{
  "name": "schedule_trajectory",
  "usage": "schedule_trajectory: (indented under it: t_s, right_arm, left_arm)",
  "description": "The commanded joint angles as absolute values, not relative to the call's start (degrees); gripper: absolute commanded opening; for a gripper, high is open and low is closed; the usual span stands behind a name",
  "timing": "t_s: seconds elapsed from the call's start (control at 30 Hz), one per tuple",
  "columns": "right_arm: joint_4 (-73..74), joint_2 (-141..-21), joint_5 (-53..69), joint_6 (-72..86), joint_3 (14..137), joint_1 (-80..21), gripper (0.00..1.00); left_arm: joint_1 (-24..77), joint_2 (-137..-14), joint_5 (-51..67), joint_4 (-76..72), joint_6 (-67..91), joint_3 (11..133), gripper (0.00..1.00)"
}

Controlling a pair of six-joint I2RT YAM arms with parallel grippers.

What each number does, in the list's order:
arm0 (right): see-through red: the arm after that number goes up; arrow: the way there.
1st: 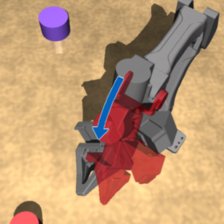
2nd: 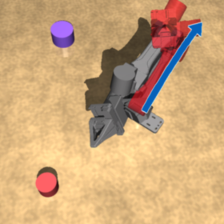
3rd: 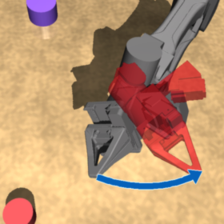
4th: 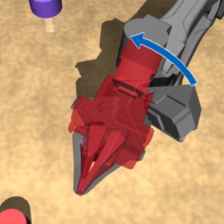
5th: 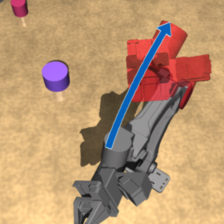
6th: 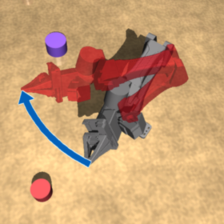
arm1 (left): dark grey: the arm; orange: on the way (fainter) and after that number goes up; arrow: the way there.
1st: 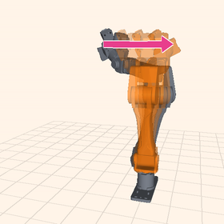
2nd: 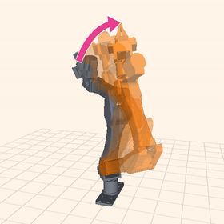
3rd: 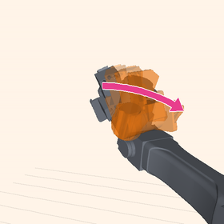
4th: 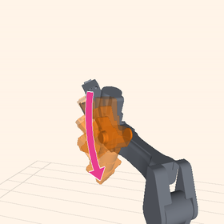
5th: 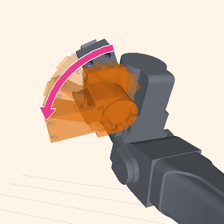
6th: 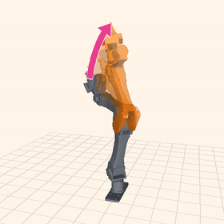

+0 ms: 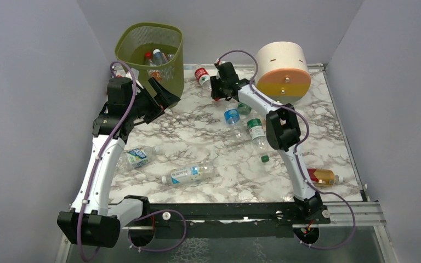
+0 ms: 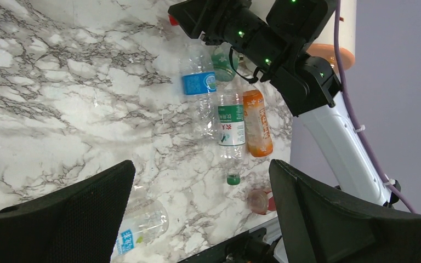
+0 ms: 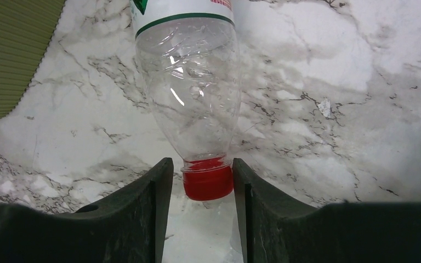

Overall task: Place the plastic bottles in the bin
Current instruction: Pick up the plastic bottle at the center of the board.

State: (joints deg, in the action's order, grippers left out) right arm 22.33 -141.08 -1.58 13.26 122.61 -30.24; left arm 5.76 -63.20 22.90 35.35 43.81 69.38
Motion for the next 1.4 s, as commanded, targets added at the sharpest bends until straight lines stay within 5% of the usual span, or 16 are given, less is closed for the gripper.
schedule_trajectory:
  t_s: [0.0, 0.27, 0.73, 1.37]
  right_arm:
    - [22.2, -143.8, -0.1, 12.6, 124.4, -31.0, 0.48]
    - [22.6, -144.6, 0.3, 13.0, 124.1, -31.1, 0.45]
    - [23.9, -142.4, 0.4, 13.1, 126.3, -31.3, 0.18]
    - [33.4, -110.7, 1.6, 18.4, 103.9, -32.6, 0.13]
  left_arm:
    - [5.9, -61.6, 21.8, 34.8, 43.1, 68.6, 0.99]
    - [5.9, -61.1, 21.8, 34.9, 43.1, 68.7, 0.99]
    - [5.9, -60.9, 21.7, 34.8, 43.5, 68.5, 0.99]
    - [6.0, -70.1, 25.5, 34.1, 46.1, 73.5, 0.99]
